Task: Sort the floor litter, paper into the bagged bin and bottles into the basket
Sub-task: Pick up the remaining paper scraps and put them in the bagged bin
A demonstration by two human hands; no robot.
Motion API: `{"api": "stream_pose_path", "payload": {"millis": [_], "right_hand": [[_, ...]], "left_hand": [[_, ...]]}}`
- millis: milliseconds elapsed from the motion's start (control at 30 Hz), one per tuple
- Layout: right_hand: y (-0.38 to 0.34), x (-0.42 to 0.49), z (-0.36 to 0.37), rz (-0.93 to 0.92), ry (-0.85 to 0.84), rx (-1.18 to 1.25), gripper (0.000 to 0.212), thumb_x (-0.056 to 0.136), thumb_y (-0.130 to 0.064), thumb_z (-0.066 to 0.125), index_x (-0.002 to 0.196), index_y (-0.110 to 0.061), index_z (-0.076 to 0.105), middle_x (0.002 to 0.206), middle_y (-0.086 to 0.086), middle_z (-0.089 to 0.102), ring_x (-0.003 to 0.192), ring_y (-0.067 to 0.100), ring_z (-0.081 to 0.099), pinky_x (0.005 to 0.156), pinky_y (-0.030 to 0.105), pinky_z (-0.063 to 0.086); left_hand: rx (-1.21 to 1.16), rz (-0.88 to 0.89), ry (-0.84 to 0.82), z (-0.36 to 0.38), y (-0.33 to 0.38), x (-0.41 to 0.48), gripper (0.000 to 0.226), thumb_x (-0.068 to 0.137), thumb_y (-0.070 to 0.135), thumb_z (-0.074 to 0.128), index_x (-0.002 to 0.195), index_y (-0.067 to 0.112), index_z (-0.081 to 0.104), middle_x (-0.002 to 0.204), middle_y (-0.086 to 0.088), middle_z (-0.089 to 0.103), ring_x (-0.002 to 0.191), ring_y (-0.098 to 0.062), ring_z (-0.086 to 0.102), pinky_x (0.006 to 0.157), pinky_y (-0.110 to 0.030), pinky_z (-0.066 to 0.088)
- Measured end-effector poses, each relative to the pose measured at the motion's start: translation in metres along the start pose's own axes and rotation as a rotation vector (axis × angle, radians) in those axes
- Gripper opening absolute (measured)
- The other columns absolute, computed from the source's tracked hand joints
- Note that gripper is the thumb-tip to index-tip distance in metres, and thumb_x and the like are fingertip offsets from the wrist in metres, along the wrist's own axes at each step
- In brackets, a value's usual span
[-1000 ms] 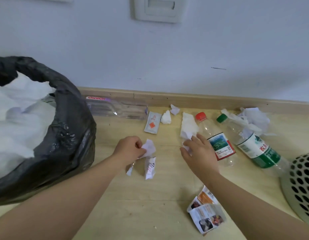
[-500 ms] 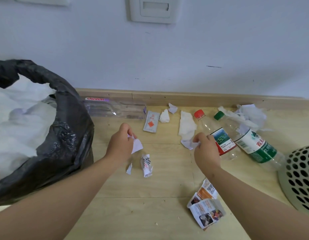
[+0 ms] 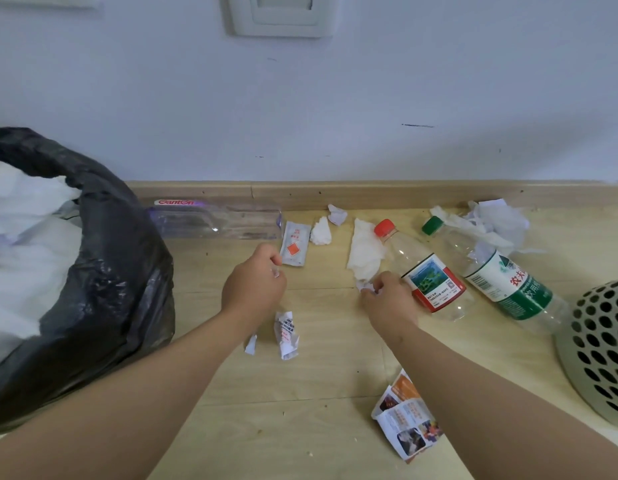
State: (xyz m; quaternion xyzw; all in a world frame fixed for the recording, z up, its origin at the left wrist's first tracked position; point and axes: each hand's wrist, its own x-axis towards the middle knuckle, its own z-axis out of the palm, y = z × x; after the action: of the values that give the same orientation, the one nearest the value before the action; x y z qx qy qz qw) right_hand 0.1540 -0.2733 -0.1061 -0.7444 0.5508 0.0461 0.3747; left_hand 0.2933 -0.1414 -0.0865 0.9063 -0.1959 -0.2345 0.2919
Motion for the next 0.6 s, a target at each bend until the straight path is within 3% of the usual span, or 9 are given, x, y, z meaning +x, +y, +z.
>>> {"api": "stream_pose_path", "payload": {"millis": [133,233,333,467,600], "right_hand": [[0.012,0.003,-0.006,-0.022,-0.022,0.018,0.022,0.087,-0.018,0.053,0.069,-0.017,0.04,0.091,0.008,0.047,0.068,0.018,0.044,0.052,0.025,0.031],[0.018,0.006,-0.015,0.002,0.012,0.116,0.027,0.086,-0.017,0.055,0.066,-0.015,0.036,0.072,0.004,0.046,0.061,0.016,0.041,0.05,0.026,0.03],[0.02,0.012,-0.021,0.041,-0.003,0.226,0.023,0.087,-0.017,0.055,0.072,-0.015,0.037,0.073,0.001,0.045,0.066,0.015,0.043,0.053,0.025,0.032],[0.021,0.02,-0.022,0.039,-0.067,0.222,0.014,0.089,-0.012,0.052,0.083,-0.015,0.039,0.079,-0.001,0.044,0.075,0.017,0.046,0.058,0.026,0.034],[0.022,0.023,-0.023,-0.009,-0.146,0.151,0.012,0.088,-0.008,0.052,0.097,-0.013,0.044,0.078,-0.005,0.041,0.082,0.017,0.047,0.069,0.027,0.039]], "left_hand": [[0.11,0.139,-0.029,0.007,0.029,0.01,0.021,0.084,0.005,0.045,0.09,0.025,0.045,0.077,0.008,0.048,0.071,-0.021,0.048,0.053,-0.027,0.032],[0.148,0.267,-0.077,0.017,0.053,0.024,0.023,0.085,-0.001,0.042,0.09,0.021,0.045,0.088,0.005,0.043,0.081,-0.021,0.043,0.062,-0.029,0.035],[0.257,0.267,-0.109,0.029,0.078,0.04,0.026,0.086,-0.001,0.038,0.098,0.019,0.048,0.11,0.0,0.037,0.092,-0.025,0.042,0.074,-0.033,0.037],[0.465,0.293,-0.176,0.049,0.095,0.06,0.047,0.091,0.003,0.035,0.133,0.022,0.043,0.141,-0.008,0.031,0.114,-0.034,0.051,0.084,-0.034,0.04],[0.627,0.297,-0.181,0.065,0.089,0.07,0.041,0.094,0.011,0.037,0.133,0.021,0.04,0.133,-0.007,0.041,0.112,-0.033,0.051,0.076,-0.034,0.037]]}}
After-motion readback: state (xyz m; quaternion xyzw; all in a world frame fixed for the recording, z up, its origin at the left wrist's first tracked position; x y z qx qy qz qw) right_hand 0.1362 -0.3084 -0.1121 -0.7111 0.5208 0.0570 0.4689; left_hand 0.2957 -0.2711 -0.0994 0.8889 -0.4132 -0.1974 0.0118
